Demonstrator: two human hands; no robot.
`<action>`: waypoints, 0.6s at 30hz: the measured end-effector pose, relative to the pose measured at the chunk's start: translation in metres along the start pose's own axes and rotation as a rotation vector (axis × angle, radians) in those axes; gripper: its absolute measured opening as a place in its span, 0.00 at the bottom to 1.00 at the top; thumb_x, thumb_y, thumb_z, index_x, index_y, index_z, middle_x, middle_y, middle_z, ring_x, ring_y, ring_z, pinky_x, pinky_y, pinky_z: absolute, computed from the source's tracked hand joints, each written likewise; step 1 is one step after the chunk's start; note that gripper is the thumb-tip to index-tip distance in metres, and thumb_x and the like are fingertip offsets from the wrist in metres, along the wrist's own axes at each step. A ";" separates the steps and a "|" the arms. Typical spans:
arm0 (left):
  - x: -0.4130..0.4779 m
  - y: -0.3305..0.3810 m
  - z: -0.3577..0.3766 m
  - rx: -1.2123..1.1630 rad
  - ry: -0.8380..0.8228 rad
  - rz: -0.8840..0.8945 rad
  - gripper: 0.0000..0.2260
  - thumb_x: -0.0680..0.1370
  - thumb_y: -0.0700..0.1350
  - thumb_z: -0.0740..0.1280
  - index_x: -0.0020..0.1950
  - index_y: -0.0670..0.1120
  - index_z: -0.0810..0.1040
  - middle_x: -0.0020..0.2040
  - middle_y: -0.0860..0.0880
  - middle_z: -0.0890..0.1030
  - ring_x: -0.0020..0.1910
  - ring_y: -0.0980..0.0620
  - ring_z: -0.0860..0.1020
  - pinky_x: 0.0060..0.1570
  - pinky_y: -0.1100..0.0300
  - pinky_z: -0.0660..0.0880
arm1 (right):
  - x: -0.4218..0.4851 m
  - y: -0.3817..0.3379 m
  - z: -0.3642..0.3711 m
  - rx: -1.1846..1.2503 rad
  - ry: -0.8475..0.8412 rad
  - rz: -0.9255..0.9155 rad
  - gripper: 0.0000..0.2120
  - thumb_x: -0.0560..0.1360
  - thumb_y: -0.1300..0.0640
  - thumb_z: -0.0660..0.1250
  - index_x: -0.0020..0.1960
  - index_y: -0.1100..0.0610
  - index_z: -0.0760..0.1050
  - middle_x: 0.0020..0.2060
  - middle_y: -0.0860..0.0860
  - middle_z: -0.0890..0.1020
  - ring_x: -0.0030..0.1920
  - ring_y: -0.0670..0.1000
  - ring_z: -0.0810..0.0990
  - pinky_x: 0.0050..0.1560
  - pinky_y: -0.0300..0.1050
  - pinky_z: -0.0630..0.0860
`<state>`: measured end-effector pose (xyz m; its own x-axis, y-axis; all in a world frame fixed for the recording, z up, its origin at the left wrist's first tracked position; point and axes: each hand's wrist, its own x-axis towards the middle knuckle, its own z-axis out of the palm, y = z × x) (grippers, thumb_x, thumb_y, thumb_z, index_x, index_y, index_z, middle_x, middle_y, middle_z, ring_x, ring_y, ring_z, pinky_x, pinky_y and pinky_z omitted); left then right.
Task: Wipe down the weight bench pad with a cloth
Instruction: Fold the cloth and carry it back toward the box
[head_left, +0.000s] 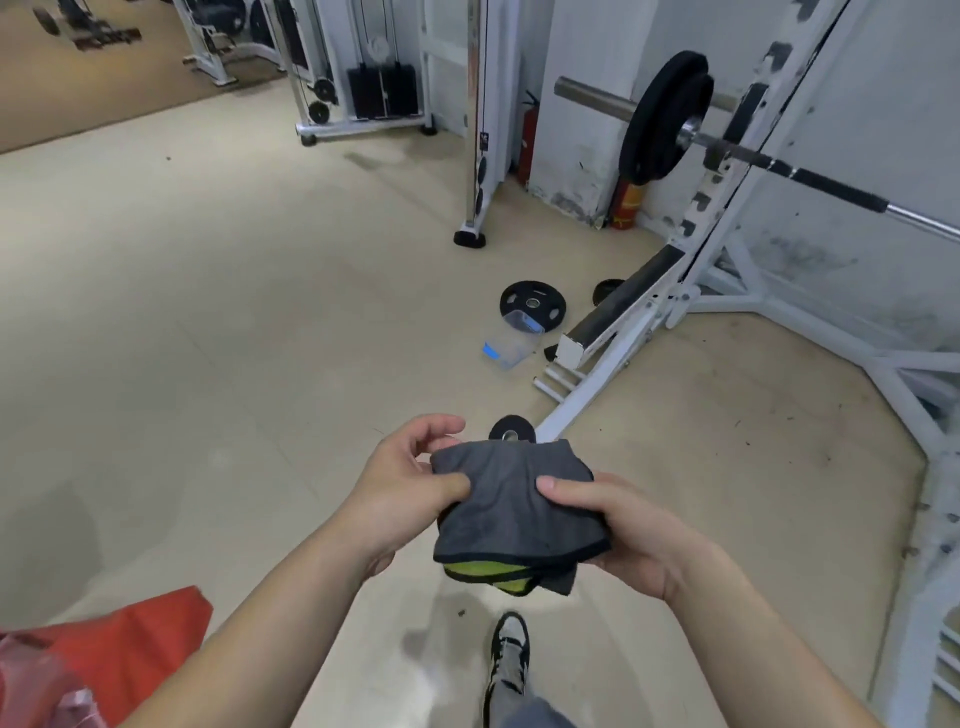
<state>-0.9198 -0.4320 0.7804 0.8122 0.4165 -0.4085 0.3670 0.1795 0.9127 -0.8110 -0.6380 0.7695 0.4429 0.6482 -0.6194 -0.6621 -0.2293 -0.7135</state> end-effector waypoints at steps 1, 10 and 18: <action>0.021 0.010 -0.003 0.009 0.031 0.016 0.24 0.72 0.27 0.67 0.62 0.49 0.78 0.55 0.48 0.80 0.38 0.53 0.83 0.35 0.62 0.79 | 0.021 -0.015 -0.003 -0.027 -0.006 0.012 0.20 0.74 0.56 0.75 0.65 0.60 0.81 0.59 0.59 0.86 0.55 0.57 0.86 0.54 0.52 0.78; 0.171 0.039 -0.058 -0.254 0.120 -0.239 0.21 0.72 0.52 0.77 0.60 0.42 0.82 0.55 0.44 0.85 0.51 0.45 0.85 0.50 0.54 0.81 | 0.185 -0.130 0.026 0.047 -0.031 -0.035 0.15 0.81 0.58 0.69 0.67 0.52 0.77 0.59 0.55 0.87 0.60 0.57 0.86 0.55 0.55 0.82; 0.335 0.066 -0.129 -0.339 -0.127 -0.366 0.18 0.79 0.54 0.68 0.64 0.45 0.82 0.61 0.41 0.84 0.60 0.40 0.81 0.67 0.41 0.74 | 0.335 -0.224 0.041 0.020 0.087 -0.024 0.16 0.78 0.54 0.72 0.65 0.51 0.79 0.58 0.53 0.87 0.58 0.56 0.86 0.44 0.47 0.83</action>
<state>-0.6823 -0.1655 0.7046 0.7145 0.1642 -0.6801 0.4870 0.5811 0.6520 -0.5390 -0.3400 0.7349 0.5091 0.5873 -0.6292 -0.6623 -0.1995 -0.7222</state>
